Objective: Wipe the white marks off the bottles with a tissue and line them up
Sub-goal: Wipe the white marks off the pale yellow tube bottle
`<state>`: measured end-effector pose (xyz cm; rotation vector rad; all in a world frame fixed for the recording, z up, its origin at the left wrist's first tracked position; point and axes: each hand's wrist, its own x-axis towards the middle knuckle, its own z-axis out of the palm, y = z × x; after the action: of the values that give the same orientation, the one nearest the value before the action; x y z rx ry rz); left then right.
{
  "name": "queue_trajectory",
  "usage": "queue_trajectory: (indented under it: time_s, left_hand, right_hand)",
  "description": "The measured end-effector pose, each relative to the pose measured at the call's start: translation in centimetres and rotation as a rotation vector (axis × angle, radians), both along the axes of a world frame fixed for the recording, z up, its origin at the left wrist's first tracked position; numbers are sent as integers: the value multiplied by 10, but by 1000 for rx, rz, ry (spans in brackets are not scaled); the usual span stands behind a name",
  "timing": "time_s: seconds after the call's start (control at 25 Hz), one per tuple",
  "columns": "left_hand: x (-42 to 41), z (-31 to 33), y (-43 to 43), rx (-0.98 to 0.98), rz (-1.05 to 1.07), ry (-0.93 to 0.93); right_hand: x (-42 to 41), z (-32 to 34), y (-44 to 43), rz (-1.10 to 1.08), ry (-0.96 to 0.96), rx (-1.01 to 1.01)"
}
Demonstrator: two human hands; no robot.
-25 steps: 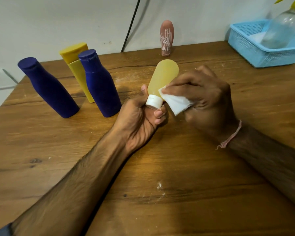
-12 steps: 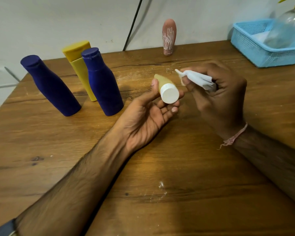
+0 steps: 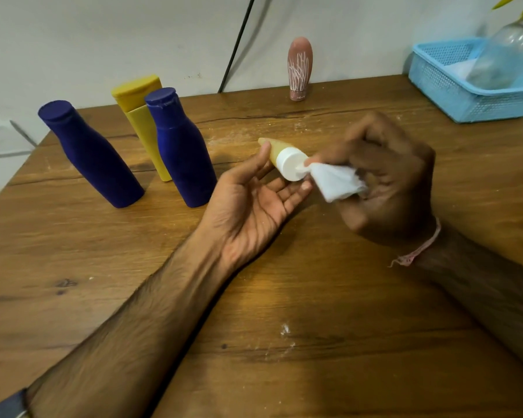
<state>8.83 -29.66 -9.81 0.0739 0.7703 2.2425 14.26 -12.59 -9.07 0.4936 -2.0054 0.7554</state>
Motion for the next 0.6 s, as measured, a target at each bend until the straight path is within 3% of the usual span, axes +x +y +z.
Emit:
queue_trajectory:
  time_s: [0.08, 0.28, 0.48, 0.6]
  left_hand:
    - [1, -1, 0, -36, -16, 67]
    - [4, -7, 2, -31, -139, 183]
    - [10, -10, 5, -180, -116, 387]
    - [14, -10, 7, -251, 13, 536]
  right_hand:
    - [0, -3, 8, -143, 8, -3]
    - [-5, -10, 3, -6, -91, 287]
    - [-13, 0, 26, -288, 17, 15]
    - [-10, -8, 16, -186, -48, -19]
